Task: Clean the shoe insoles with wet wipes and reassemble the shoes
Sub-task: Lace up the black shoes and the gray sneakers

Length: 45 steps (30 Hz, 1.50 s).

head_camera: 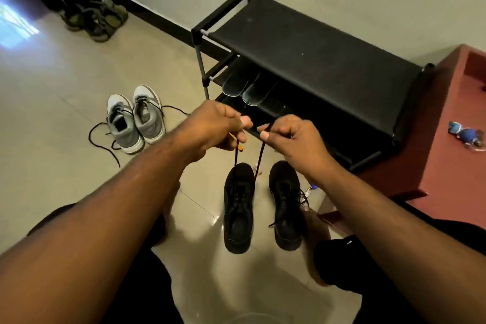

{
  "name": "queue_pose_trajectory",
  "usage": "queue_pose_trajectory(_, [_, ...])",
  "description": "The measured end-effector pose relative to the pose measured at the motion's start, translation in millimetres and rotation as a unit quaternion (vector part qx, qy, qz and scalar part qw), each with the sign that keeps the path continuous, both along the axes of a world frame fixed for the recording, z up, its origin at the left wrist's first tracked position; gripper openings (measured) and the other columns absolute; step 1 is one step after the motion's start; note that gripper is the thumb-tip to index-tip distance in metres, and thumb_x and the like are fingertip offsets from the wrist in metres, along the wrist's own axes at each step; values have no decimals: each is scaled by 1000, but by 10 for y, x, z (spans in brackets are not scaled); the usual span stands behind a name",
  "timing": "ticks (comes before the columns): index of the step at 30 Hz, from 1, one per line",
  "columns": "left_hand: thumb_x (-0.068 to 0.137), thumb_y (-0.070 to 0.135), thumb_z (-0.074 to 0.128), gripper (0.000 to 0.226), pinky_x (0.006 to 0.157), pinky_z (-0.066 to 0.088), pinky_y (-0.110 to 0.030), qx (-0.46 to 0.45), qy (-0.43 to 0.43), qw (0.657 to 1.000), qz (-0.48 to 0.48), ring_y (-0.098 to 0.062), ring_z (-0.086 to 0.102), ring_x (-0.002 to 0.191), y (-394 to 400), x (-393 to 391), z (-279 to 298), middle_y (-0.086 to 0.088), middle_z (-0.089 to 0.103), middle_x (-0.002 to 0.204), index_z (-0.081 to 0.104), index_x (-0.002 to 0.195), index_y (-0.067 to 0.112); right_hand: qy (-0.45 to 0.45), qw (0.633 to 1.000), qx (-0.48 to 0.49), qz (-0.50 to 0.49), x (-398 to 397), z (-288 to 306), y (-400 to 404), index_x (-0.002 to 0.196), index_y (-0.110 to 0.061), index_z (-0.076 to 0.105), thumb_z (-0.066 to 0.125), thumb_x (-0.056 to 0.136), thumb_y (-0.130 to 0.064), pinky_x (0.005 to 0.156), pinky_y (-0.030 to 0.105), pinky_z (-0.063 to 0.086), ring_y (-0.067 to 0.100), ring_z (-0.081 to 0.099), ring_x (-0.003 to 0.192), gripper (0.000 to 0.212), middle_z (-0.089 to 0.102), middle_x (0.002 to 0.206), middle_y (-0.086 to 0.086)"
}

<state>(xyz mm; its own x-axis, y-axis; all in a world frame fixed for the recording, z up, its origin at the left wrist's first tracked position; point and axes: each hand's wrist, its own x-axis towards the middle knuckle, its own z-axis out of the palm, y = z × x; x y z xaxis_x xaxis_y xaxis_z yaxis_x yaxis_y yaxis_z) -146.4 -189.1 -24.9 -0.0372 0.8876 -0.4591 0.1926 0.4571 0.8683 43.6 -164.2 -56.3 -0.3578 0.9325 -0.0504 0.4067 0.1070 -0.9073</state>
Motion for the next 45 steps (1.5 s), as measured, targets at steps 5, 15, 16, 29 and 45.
queue_pose_trajectory(5, [100,28,57,24,61,45,-19,50,83,995,-31,-4,57,68,277,58,-189,3,64,75,69,82,17,14,997,55,47,-79,-28,292,85,-6,77,75,81,-11,73,30,55,9,67,81,7,72,86,4])
queue_pose_trajectory(15, [91,24,67,14,68,53,-25,96,131,976,-146,-8,64,67,386,67,-256,0,68,76,69,95,10,-36,993,79,78,-47,-11,421,92,-16,74,70,87,-13,67,28,57,5,66,77,8,71,89,-7])
queue_pose_trajectory(16, [91,20,68,11,67,52,-22,105,117,978,-136,-7,64,68,379,62,-259,1,66,75,66,98,13,-25,996,69,58,-48,-9,428,92,-15,74,70,86,-12,63,24,55,5,66,72,8,71,81,-6])
queue_pose_trajectory(29, [98,42,53,60,115,9,-66,109,553,788,-247,-21,32,139,187,232,-483,4,31,149,26,152,39,18,937,-348,-5,-95,-1,476,72,-4,63,67,90,-12,46,21,52,10,56,45,20,62,58,8])
queue_pose_trajectory(45, [86,37,73,35,82,53,-35,-269,467,784,-309,-20,60,85,-19,-904,-1338,-3,64,90,71,107,10,-289,922,-219,-132,535,-926,748,70,-4,64,72,84,-8,60,34,58,26,66,60,16,67,72,18])
